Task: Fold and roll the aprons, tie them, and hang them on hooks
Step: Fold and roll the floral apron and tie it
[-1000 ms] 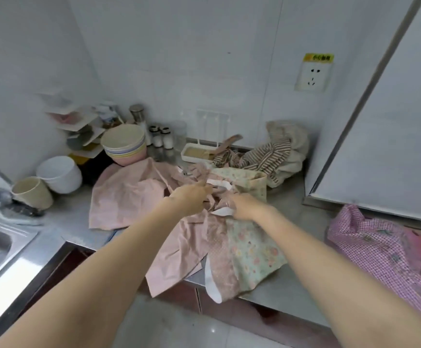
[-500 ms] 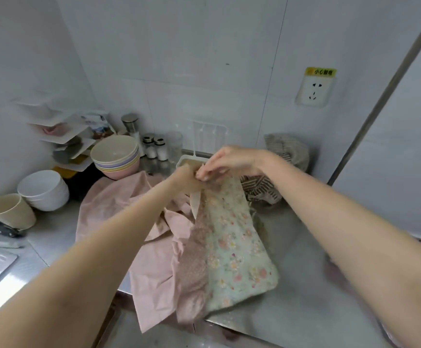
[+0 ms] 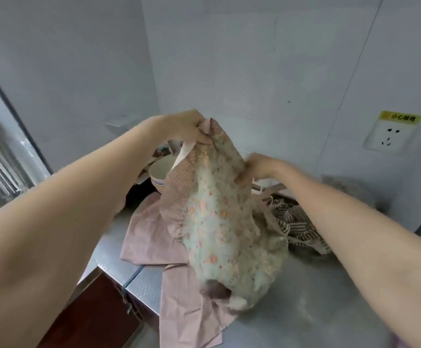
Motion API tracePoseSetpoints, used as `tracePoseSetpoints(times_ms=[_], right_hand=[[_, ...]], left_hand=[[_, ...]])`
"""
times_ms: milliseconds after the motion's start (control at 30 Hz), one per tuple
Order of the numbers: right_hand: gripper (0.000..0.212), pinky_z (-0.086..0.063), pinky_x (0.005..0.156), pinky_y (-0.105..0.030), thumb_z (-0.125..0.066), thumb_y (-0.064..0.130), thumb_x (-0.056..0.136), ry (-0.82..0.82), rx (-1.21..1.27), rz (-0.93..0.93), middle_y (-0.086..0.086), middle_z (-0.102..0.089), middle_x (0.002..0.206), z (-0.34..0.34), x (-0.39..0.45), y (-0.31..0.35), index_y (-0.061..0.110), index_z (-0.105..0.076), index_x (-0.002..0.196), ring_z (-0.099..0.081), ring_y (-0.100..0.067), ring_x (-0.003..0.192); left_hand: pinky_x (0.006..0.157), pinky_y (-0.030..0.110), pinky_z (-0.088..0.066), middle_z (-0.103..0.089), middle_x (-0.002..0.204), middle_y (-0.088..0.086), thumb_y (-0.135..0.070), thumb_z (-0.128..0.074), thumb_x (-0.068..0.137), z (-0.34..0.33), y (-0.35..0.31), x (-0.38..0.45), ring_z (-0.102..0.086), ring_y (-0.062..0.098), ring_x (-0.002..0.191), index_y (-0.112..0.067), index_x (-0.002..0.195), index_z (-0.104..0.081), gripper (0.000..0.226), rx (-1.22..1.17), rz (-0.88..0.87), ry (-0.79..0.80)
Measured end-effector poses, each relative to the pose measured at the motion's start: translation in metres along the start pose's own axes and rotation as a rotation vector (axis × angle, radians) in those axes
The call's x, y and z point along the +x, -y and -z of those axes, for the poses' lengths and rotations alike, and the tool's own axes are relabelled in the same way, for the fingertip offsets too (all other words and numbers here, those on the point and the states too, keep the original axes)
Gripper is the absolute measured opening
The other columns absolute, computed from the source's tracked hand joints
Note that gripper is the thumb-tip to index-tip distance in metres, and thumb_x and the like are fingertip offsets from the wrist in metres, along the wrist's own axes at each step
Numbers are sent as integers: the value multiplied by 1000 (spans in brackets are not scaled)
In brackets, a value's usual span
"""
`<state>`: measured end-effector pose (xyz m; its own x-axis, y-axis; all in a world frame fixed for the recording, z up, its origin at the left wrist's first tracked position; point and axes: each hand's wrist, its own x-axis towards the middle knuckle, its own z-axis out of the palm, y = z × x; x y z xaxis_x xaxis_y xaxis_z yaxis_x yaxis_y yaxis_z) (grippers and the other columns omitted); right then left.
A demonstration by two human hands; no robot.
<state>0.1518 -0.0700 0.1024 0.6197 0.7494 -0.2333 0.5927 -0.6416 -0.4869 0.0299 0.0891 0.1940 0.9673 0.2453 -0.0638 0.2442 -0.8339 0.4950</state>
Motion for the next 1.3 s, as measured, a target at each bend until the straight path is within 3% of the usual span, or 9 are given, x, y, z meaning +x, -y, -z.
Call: tracePoseSetpoints(times_ms=[167, 300, 500, 667, 767, 933, 1033, 1200, 1300], right_hand=[[14, -40, 68, -30, -51, 13, 87, -791, -257, -63, -15, -61, 102, 102, -25, 40, 6, -58, 97, -58, -32, 96], [25, -40, 72, -35, -45, 12, 92, -1177, -378, -66, -19, -59, 112, 173, -74, 78, 4, -52, 115, -55, -35, 104], [44, -54, 85, -40, -71, 26, 82, -660, 133, -175, -14, -64, 114, 173, -111, 90, -1, -59, 115, -63, -28, 101], [47, -60, 59, -34, -65, 15, 87, -446, 475, -237, -7, -50, 127, 95, -86, 88, 2, -46, 129, -60, -26, 105], [41, -58, 74, -39, -65, 14, 88, -329, 346, -310, -10, -56, 120, 58, -71, 84, 3, -49, 123, -63, -25, 96], [20, -51, 55, -29, -63, 14, 89, -303, 74, -428, -7, -57, 84, 42, -69, 89, 2, -54, 102, -56, -20, 71], [32, -57, 56, -32, -62, 3, 87, -288, 193, -513, -16, -59, 106, 91, -91, 89, -5, -55, 117, -58, -22, 79], [29, -54, 78, -35, -67, 0, 82, -316, 135, -434, -17, -63, 111, 142, -98, 109, -5, -61, 110, -60, -30, 104], [19, -49, 87, -37, -66, 2, 82, -348, 52, -279, -15, -63, 106, 111, -61, 113, 0, -63, 101, -58, -31, 108]], left_hand=[[55, 20, -29, -45, 90, 2, -13, -58, 90, 38, -14, 10, -42, 13, 83, -14, 91, -56, 3, -84, -81, -449], [67, 21, -32, -49, 90, 5, -5, -51, 87, 81, -56, 18, -45, 12, 87, -19, 69, -49, 24, -267, -275, -720], [65, 31, -33, -49, 69, 7, -4, -38, 84, 126, -68, -3, -46, 22, 76, -10, 70, -49, 20, -189, -307, -881], [73, 37, -42, -62, 98, 21, -10, -37, 91, 137, -25, -16, -60, 34, 97, -2, 97, -63, 27, -140, -249, -888], [76, 36, -45, -63, 108, 20, -14, -40, 93, 141, -16, -16, -60, 33, 102, -2, 104, -62, 27, -207, -200, -897], [78, 35, -44, -61, 114, 16, -12, -44, 91, 126, 21, 0, -57, 36, 107, -5, 111, -60, 26, -197, -93, -797], [81, 37, -45, -60, 116, 16, -10, -44, 90, 124, 28, -1, -56, 36, 108, -5, 114, -57, 28, -234, -50, -786], [78, 32, -47, -63, 102, 12, -8, -38, 95, 95, 48, 34, -63, 27, 77, -1, 119, -54, 30, -350, 88, -567], [91, 35, -47, -55, 126, 15, -10, -47, 94, 59, 53, 54, -59, 33, 107, 5, 130, -45, 39, -356, 102, -289]])
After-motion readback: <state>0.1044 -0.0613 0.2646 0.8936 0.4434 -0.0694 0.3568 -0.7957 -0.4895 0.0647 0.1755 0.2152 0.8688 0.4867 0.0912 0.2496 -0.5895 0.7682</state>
